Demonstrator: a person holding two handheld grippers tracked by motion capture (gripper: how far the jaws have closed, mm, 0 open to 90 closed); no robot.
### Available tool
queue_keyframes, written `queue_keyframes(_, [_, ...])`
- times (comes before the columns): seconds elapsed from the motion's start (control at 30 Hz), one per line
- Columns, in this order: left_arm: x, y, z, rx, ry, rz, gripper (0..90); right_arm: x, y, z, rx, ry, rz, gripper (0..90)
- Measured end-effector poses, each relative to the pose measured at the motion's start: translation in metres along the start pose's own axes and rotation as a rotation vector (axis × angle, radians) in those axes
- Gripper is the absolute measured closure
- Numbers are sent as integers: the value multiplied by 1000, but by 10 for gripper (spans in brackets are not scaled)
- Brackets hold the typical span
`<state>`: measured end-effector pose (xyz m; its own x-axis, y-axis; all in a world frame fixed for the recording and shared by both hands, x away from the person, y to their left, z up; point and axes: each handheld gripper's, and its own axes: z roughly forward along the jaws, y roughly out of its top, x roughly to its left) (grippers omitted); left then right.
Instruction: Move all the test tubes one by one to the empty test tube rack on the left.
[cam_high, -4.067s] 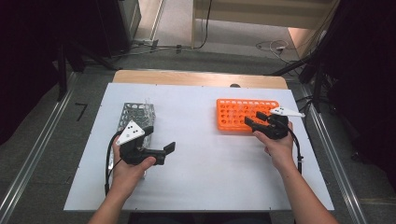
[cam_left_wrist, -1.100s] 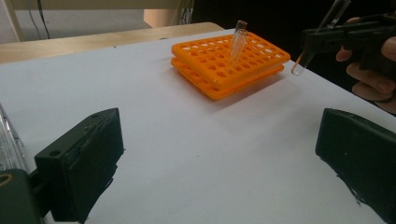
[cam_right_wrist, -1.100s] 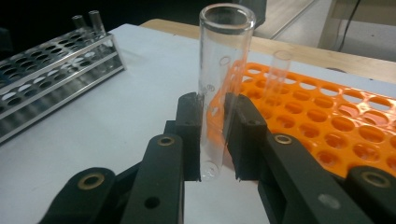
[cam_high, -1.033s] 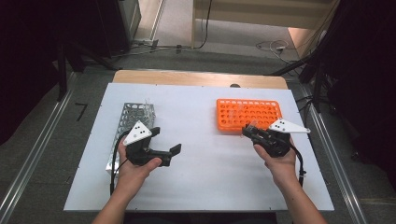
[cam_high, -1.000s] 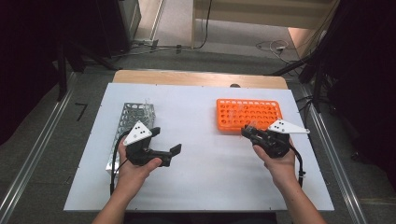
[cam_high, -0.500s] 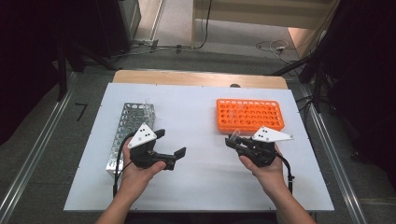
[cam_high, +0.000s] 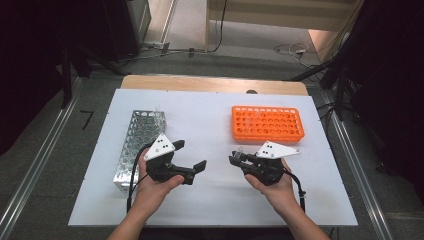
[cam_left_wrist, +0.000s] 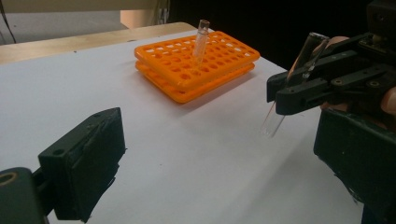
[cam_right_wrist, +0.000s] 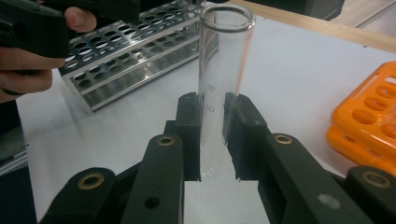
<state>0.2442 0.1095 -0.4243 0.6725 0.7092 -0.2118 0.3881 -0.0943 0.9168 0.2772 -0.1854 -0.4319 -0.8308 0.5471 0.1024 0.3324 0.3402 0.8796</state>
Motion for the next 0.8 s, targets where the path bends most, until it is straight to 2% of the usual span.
queue_keyframes(0.3, [-10,2,5,-2,-42,7,30,14,0,10,14,33,-25,740])
queue_keyframes(0.43, [-14,3,9,-5,-76,8,57,19,0,13,19,44,-35,740])
queue_keyframes(0.63, [-24,4,15,-2,-102,21,187,27,0,19,32,56,-60,740])
queue_keyframes(0.8, [-33,4,19,7,-108,54,332,33,-1,24,44,67,-73,740])
